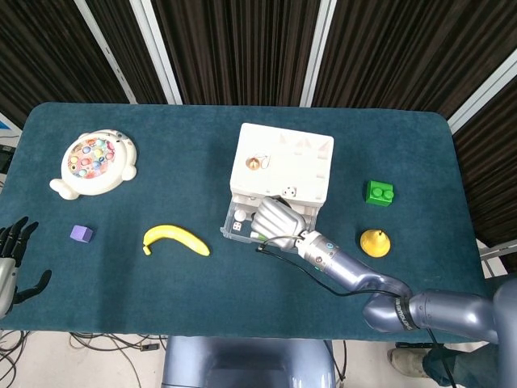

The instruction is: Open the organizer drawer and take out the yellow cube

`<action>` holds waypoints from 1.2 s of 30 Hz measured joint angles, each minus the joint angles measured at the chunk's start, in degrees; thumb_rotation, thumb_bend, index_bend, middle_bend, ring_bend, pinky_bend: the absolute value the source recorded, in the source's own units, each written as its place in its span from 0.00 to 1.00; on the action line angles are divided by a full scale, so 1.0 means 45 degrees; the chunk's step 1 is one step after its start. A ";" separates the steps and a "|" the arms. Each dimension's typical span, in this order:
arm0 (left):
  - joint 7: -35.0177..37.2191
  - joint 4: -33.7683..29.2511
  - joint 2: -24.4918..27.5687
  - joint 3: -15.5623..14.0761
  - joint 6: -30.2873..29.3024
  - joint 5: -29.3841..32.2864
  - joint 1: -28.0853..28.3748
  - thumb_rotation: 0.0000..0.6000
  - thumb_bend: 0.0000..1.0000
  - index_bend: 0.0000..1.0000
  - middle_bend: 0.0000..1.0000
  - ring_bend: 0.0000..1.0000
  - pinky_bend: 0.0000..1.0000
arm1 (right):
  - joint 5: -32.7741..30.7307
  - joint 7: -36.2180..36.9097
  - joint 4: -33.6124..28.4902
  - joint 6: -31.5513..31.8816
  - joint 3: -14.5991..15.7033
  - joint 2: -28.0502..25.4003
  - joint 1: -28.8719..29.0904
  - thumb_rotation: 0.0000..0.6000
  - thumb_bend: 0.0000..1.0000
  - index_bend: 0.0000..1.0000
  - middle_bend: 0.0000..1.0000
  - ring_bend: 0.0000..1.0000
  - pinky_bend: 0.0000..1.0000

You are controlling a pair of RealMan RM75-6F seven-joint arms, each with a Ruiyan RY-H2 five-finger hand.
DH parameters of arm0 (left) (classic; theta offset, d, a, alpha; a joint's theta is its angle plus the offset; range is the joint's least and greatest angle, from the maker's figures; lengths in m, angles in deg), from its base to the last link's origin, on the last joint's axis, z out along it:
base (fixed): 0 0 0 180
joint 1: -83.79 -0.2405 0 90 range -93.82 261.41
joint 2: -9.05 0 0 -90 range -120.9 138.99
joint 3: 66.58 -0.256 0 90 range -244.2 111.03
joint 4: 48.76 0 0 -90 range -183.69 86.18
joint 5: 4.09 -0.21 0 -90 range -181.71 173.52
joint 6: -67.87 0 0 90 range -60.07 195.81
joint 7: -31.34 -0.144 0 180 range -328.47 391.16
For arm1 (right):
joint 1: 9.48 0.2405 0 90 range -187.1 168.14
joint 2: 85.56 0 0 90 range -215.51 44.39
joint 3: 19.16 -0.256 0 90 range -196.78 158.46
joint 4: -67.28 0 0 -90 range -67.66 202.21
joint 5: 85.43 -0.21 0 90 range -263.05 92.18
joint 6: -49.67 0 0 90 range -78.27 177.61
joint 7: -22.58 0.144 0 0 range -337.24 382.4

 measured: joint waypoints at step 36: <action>-0.0074 -0.0028 -0.0003 0.0007 0.0011 0.0026 0.0008 1.00 0.31 0.05 0.00 0.00 0.00 | 0.0315 0.2620 -0.1989 0.1516 -0.0771 -0.2351 -0.0714 1.00 0.15 0.61 0.98 0.98 1.00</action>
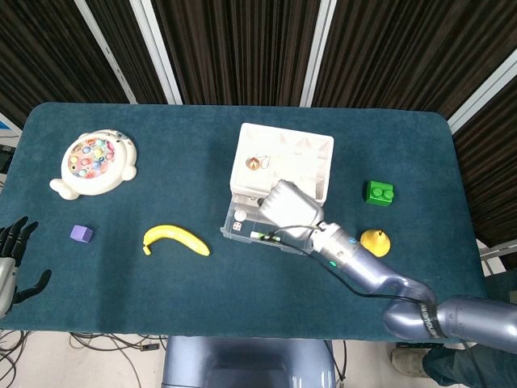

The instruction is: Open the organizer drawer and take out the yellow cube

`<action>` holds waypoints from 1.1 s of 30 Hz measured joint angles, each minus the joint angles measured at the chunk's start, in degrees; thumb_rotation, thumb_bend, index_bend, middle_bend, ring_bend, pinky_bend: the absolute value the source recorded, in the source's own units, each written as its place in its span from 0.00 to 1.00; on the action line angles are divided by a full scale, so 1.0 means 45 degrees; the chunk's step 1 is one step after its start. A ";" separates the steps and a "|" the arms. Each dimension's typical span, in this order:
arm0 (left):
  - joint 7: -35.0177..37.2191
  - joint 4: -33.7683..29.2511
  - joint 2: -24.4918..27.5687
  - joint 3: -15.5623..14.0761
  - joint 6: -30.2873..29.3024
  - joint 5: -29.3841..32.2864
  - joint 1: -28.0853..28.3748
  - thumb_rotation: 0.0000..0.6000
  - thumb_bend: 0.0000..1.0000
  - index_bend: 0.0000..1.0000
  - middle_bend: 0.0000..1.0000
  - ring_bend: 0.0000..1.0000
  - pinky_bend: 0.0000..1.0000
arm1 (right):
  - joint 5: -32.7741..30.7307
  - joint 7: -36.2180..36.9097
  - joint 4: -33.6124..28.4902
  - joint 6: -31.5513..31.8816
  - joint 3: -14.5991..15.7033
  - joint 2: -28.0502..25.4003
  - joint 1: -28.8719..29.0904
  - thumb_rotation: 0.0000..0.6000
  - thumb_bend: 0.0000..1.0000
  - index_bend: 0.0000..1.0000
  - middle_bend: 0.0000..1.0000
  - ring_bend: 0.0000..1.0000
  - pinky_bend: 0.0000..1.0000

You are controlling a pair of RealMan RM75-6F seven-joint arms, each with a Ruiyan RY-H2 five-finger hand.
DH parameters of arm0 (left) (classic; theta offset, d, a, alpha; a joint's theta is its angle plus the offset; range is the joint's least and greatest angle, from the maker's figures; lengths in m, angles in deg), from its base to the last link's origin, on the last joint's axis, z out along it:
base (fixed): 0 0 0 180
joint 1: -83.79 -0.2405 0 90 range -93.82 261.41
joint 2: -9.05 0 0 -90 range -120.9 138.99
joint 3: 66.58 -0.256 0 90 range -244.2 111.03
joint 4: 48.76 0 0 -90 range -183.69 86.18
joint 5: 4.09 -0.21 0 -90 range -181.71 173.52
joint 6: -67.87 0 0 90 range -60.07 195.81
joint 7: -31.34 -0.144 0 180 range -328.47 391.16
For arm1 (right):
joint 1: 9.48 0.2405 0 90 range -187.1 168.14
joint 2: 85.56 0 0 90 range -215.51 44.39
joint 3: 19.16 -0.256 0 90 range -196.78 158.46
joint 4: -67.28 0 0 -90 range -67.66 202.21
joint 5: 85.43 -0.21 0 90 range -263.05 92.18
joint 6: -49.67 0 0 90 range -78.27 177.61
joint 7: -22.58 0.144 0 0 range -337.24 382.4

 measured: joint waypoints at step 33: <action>-0.0235 -0.0120 -0.0044 0.0030 -0.0016 0.0030 0.0016 1.00 0.31 0.05 0.00 0.00 0.00 | 0.0125 0.0651 0.0811 -0.0288 0.1415 -0.2797 -0.2604 1.00 0.15 0.61 0.98 0.98 1.00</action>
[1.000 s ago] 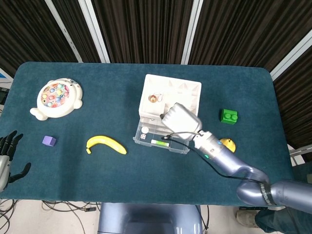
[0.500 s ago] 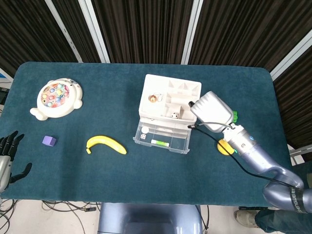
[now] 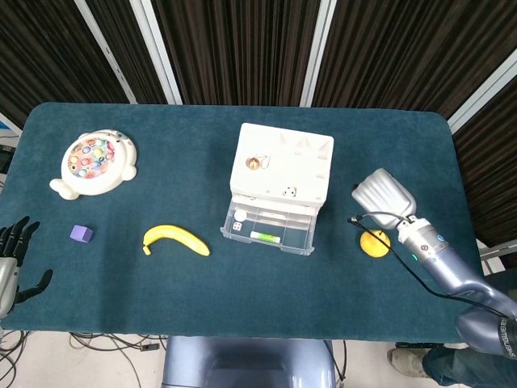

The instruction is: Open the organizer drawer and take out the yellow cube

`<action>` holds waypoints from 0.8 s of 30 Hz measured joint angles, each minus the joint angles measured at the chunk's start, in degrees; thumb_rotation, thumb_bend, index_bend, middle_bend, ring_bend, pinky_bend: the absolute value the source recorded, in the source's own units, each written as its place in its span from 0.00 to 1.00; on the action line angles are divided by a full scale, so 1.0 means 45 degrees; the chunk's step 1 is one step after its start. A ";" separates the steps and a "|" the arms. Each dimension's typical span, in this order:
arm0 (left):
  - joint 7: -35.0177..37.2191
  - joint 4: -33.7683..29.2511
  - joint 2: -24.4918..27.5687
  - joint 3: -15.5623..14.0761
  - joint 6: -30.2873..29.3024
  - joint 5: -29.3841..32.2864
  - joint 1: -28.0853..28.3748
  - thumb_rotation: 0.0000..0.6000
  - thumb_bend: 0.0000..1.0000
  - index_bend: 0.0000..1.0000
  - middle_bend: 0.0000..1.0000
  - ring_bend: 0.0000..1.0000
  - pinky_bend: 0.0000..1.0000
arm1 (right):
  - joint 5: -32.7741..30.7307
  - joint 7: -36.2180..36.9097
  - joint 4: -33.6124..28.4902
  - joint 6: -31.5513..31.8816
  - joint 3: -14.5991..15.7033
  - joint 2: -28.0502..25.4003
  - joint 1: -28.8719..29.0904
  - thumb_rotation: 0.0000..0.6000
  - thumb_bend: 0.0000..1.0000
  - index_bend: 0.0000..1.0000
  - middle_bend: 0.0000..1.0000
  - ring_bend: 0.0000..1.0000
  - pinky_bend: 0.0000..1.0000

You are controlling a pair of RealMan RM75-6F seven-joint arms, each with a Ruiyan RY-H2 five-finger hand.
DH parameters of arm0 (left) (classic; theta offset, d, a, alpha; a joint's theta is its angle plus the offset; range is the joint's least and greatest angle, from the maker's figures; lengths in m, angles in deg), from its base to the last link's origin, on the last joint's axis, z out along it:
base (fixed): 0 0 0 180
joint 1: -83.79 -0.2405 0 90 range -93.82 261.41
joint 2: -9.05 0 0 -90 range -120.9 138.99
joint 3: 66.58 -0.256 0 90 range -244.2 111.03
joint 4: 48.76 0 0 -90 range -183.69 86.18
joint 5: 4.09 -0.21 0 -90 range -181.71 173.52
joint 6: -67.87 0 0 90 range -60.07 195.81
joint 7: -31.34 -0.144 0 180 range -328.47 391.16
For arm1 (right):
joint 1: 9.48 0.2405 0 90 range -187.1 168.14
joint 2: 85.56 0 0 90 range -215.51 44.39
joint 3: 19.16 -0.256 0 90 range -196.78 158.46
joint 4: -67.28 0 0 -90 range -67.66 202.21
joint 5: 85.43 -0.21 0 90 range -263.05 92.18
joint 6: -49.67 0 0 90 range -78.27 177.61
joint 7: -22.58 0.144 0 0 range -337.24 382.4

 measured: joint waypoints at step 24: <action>0.0053 0.0014 0.0011 0.0010 -0.0008 0.0019 -0.0007 1.00 0.31 0.05 0.00 0.00 0.00 | 0.0546 -0.0416 -0.0061 0.1840 0.1678 0.1708 -0.2725 1.00 0.15 0.62 0.98 0.98 1.00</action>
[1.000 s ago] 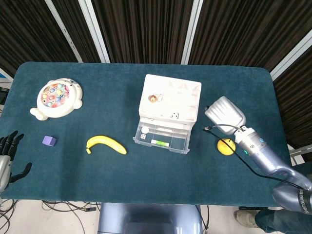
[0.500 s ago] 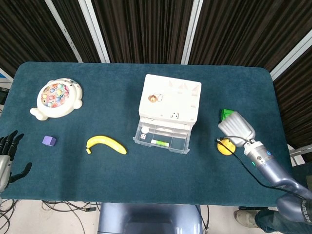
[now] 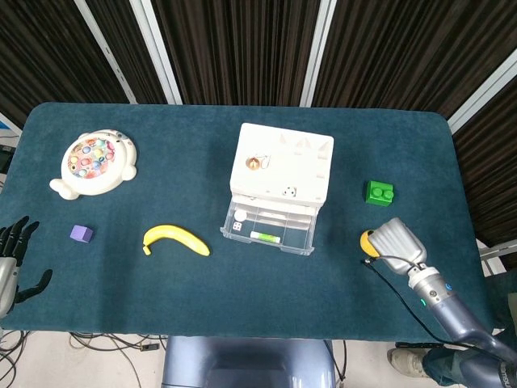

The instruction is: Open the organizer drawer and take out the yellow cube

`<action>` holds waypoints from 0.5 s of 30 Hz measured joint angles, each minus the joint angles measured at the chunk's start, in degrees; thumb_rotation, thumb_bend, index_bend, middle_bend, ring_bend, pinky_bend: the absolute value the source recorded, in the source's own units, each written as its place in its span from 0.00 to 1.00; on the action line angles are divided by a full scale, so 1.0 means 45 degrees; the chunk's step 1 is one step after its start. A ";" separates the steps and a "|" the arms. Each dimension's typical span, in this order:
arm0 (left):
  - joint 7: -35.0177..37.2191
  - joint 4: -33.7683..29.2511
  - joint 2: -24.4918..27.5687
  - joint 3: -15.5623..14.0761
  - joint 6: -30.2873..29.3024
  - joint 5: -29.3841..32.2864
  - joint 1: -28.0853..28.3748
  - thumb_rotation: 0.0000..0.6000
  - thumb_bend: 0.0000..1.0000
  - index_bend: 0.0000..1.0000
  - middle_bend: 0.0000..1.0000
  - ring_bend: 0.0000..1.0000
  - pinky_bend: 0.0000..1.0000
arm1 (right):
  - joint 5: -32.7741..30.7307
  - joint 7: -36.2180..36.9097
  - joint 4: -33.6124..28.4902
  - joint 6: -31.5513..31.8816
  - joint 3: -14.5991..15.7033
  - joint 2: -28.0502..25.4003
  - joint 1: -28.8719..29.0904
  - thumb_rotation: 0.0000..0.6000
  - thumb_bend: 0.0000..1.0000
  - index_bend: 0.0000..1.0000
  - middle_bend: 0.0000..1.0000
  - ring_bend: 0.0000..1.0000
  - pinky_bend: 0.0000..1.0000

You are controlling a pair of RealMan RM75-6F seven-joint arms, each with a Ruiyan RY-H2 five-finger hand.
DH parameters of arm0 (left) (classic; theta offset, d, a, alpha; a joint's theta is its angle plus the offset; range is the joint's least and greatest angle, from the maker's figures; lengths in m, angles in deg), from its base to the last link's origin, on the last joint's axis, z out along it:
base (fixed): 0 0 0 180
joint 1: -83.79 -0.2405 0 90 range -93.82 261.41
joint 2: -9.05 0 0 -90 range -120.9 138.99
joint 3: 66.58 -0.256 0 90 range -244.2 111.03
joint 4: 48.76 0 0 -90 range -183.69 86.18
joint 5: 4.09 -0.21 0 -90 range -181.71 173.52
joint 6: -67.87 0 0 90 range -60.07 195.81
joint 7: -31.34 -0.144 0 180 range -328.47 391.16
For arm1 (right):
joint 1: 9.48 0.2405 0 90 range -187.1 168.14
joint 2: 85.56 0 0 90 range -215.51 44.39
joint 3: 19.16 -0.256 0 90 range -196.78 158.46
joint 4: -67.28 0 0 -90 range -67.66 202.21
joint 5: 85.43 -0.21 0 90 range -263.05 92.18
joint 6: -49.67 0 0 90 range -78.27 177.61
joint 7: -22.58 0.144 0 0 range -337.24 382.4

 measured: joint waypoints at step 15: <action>-0.0078 0.0007 -0.0041 0.0009 0.0019 0.0024 0.0016 1.00 0.31 0.05 0.00 0.00 0.00 | 0.0359 -0.0155 0.0422 0.0606 0.0492 0.1897 -0.1207 1.00 0.15 0.62 0.98 0.98 1.00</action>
